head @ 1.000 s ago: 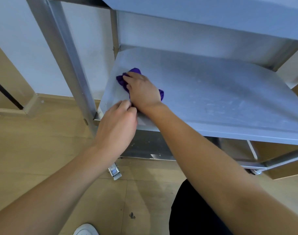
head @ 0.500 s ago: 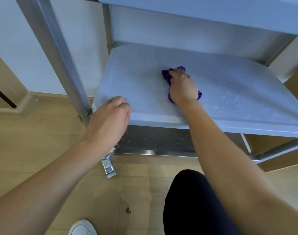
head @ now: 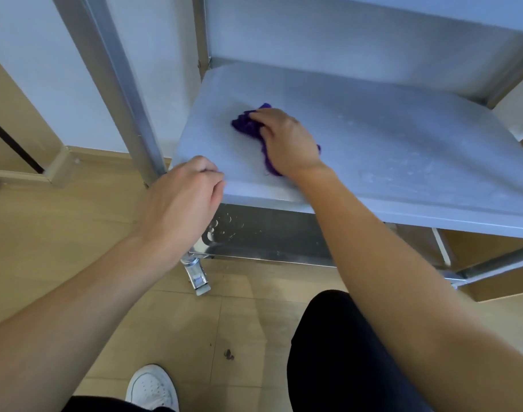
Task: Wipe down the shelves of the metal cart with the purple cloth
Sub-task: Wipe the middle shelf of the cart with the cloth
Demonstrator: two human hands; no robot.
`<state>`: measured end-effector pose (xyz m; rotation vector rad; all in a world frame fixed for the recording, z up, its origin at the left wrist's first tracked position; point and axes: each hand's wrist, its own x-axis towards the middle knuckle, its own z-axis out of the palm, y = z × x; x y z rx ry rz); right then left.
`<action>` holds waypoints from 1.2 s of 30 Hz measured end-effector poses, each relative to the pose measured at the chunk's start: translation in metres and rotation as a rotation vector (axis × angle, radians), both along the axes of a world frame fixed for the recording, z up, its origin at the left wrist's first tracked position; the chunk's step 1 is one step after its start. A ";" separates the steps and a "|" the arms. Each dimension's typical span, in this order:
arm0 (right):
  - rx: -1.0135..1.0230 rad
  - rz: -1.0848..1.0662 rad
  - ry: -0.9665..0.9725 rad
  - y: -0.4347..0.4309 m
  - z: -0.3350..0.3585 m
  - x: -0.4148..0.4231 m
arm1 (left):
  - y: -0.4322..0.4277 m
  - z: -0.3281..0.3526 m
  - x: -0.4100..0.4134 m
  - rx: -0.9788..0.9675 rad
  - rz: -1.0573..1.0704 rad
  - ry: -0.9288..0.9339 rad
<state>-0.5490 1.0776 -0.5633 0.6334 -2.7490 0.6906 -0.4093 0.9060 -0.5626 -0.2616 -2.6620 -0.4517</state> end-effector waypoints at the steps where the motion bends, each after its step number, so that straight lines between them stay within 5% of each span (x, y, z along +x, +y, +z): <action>1: -0.027 -0.047 -0.015 0.008 0.001 -0.003 | -0.002 0.000 0.003 -0.002 0.007 0.006; 4: -0.061 -0.081 -0.006 0.009 0.000 0.006 | -0.009 -0.001 0.014 -0.007 0.023 0.005; 10: -0.033 0.473 0.072 -0.010 -0.005 0.051 | -0.017 -0.006 0.019 -0.015 0.020 -0.025; 16: -0.016 0.639 0.031 -0.004 0.000 0.042 | -0.008 -0.001 0.018 -0.079 0.063 -0.031; 36: -0.026 0.253 0.032 -0.055 -0.009 -0.027 | 0.001 0.001 -0.033 -0.162 0.151 0.025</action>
